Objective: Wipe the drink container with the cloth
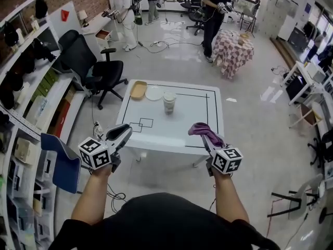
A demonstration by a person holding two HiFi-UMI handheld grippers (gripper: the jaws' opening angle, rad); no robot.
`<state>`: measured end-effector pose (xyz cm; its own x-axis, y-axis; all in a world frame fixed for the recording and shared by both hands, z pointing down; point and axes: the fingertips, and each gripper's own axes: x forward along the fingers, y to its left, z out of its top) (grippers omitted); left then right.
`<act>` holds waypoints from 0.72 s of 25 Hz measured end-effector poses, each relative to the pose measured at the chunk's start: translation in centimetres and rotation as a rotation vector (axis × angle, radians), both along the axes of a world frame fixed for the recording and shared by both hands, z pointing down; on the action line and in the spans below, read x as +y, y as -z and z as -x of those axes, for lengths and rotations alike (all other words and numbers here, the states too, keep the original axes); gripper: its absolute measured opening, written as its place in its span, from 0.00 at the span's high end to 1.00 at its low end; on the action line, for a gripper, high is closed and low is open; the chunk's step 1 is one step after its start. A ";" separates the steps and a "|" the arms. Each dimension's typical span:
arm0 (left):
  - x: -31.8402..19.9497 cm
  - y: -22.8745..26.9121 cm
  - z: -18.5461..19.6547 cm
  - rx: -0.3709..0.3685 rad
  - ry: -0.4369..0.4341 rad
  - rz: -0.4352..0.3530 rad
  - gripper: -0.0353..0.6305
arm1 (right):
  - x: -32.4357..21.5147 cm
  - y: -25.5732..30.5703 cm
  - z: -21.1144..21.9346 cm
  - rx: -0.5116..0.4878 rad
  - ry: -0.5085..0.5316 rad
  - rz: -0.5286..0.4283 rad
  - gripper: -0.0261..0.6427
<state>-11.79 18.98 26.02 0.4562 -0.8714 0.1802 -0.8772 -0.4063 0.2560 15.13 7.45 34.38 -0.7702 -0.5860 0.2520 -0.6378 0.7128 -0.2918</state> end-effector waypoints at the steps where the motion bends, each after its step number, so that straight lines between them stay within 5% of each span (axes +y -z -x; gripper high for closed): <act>1: -0.3 0.0 0.3 0.002 0.008 -0.001 0.82 | -0.4 0.0 0.4 0.003 0.007 -0.001 0.84; 10: -2.9 -1.5 3.7 0.030 0.019 0.008 0.82 | -3.3 -1.0 3.7 0.049 0.011 0.009 0.85; 18: -10.1 -3.1 8.3 0.049 -0.062 0.012 0.82 | -8.8 -1.4 7.5 0.074 -0.073 0.013 0.85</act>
<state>-20.13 8.90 29.15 0.5176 -0.8392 0.1668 -0.8368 -0.4558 0.3033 7.67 -1.33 35.79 -0.7047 -0.6359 0.3146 -0.7078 0.6604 -0.2507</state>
